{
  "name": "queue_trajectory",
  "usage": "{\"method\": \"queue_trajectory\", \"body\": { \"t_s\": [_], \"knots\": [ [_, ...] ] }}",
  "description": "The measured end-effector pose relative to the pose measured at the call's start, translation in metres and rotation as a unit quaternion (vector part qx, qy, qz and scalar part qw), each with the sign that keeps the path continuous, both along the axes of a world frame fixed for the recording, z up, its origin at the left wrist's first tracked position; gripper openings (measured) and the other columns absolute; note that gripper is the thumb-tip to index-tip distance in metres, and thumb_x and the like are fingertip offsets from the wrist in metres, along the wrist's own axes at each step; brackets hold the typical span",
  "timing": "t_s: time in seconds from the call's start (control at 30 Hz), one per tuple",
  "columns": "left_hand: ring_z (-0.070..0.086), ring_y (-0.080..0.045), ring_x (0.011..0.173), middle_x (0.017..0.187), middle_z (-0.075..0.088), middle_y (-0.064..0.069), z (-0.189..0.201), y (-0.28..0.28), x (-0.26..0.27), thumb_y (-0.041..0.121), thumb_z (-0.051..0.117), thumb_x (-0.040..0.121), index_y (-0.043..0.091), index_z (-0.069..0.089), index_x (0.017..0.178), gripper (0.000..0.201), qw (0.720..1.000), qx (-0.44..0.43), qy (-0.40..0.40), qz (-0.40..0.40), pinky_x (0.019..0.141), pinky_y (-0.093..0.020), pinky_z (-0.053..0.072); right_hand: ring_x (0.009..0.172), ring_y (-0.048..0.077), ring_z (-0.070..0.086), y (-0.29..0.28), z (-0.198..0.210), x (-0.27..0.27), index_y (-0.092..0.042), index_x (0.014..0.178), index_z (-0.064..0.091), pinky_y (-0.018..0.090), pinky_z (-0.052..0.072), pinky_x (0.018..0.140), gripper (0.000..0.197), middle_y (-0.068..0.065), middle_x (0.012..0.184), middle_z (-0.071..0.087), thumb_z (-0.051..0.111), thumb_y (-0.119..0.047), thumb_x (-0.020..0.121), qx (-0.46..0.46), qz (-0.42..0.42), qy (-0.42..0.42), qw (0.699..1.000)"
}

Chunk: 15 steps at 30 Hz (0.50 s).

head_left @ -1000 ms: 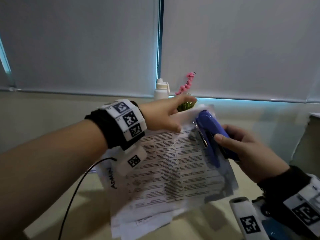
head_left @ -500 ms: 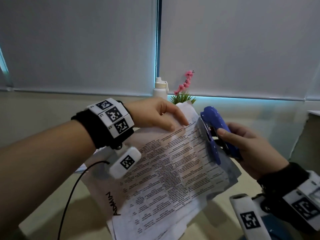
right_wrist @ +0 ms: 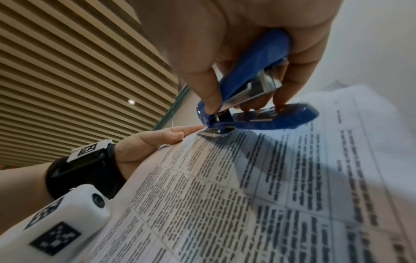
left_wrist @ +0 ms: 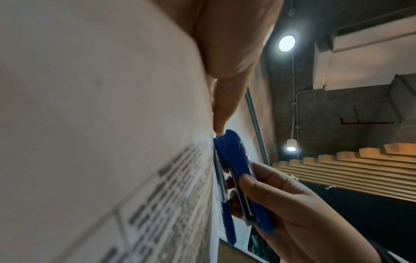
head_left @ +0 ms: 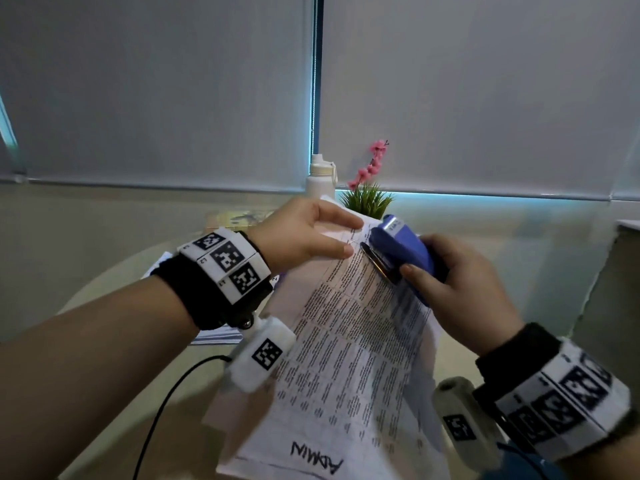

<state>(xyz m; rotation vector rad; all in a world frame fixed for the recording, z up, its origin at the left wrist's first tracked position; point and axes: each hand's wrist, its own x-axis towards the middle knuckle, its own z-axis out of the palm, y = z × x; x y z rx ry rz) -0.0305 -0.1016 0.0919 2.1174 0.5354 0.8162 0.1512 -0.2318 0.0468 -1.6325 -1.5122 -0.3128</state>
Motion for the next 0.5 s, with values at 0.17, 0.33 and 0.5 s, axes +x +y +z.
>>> {"method": "queue_trajectory", "body": {
  "t_s": [0.17,0.33,0.5],
  "knots": [
    [0.068,-0.023,0.098,0.103,0.07,-0.004,-0.006,-0.002,0.002,0.004,0.079,0.071,0.023,0.071,0.106,0.04,0.999,-0.016,-0.024,0.039,0.094,-0.043,0.052,0.083,0.017,0.048,0.002,0.001,-0.011,-0.018,0.112,0.061,0.026,0.032,0.071,0.029,0.002,0.094,0.059,0.064,-0.022,0.083,0.002,-0.013,-0.022,1.0],
    [0.065,-0.016,0.103,0.107,0.068,0.001,-0.014,-0.003,0.004,0.007,0.081,0.07,0.022,0.07,0.111,0.045,0.997,0.003,-0.038,0.068,0.095,-0.031,0.05,0.083,0.017,0.047,0.003,0.002,-0.013,-0.018,0.114,0.059,0.026,0.031,0.072,0.031,0.004,0.096,0.06,0.062,-0.023,0.084,-0.002,-0.016,-0.044,0.999],
    [0.063,-0.012,0.107,0.112,0.069,0.0,-0.015,-0.007,0.007,0.005,0.079,0.071,0.022,0.07,0.111,0.045,0.997,0.0,-0.046,0.067,0.09,-0.022,0.047,0.077,0.017,0.042,0.008,0.0,-0.019,-0.015,0.112,0.059,0.022,0.022,0.064,0.028,-0.003,0.087,0.049,0.061,-0.022,0.084,0.033,-0.034,-0.068,0.997]
  ]
}}
